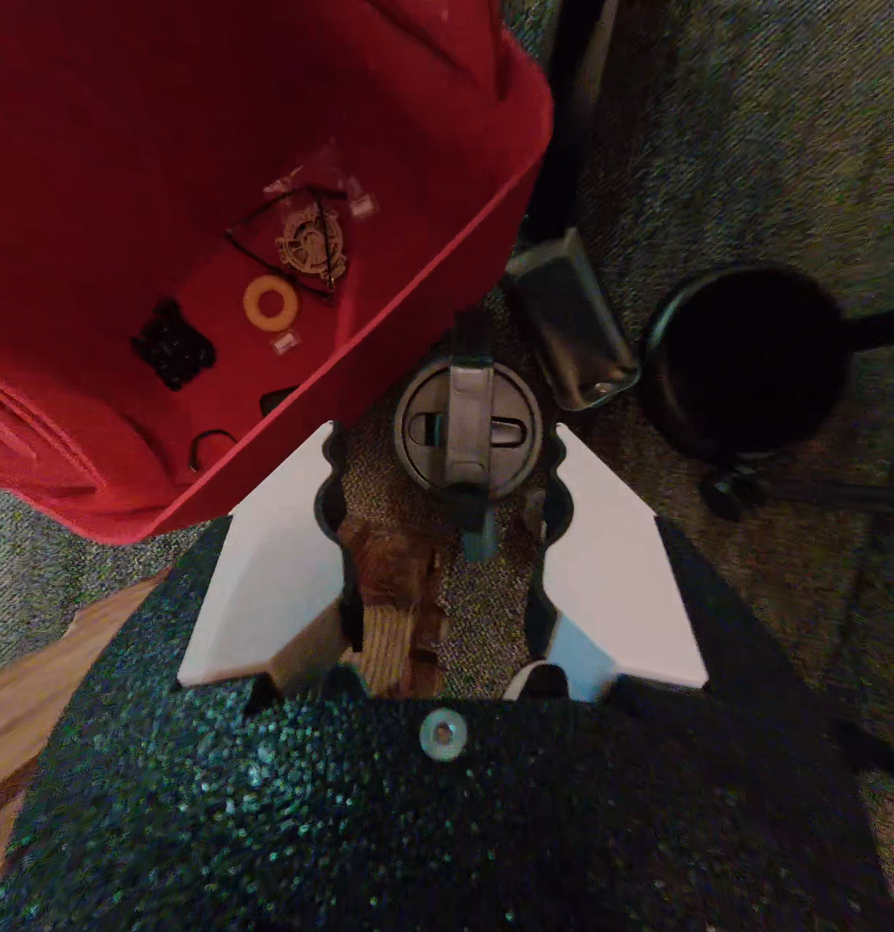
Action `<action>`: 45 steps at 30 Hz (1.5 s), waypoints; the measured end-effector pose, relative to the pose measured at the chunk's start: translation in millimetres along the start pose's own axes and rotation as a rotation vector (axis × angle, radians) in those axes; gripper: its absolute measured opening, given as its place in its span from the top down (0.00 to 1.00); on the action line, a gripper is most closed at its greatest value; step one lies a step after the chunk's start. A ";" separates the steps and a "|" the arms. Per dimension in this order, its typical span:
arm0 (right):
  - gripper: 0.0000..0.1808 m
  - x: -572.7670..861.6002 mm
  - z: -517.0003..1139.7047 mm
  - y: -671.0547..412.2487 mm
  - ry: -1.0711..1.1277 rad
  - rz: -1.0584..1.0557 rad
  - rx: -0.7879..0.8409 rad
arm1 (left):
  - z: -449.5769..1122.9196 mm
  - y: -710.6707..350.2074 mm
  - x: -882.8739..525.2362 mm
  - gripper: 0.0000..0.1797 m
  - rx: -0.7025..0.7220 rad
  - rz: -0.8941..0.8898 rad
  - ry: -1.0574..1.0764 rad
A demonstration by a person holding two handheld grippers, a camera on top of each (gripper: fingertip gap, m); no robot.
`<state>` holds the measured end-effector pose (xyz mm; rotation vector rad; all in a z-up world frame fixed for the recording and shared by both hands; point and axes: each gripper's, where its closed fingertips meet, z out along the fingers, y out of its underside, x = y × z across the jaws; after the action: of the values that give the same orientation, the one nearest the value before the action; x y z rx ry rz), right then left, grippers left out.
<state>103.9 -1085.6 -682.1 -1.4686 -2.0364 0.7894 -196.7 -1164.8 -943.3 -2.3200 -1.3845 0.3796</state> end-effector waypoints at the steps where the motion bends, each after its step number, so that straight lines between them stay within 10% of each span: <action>1: 0.60 0.4 5.3 8.6 0.012 0.023 -0.008 | 15.4 2.3 -1.9 0.58 -0.014 0.009 -0.017; 4: 0.60 -1.7 23.8 29.7 0.023 0.075 -0.024 | 55.1 17.9 2.1 0.61 -0.104 0.031 -0.018; 9: 0.61 -0.8 62.4 55.1 0.039 0.098 -0.049 | 82.4 35.5 1.5 0.94 -0.216 0.117 -0.044; 29: 0.63 -6.6 136.2 48.2 -0.064 0.098 -0.014 | -19.5 -33.3 1.9 0.95 0.049 0.283 0.033; 45: 0.48 -30.8 37.0 -183.8 -0.102 0.108 0.303 | -413.5 -206.4 61.5 0.95 0.226 0.412 0.139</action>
<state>-34.5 -1166.6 -580.2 -1.3962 -1.8219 1.1821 -148.9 -1108.6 -482.9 -2.3772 -0.7516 0.4582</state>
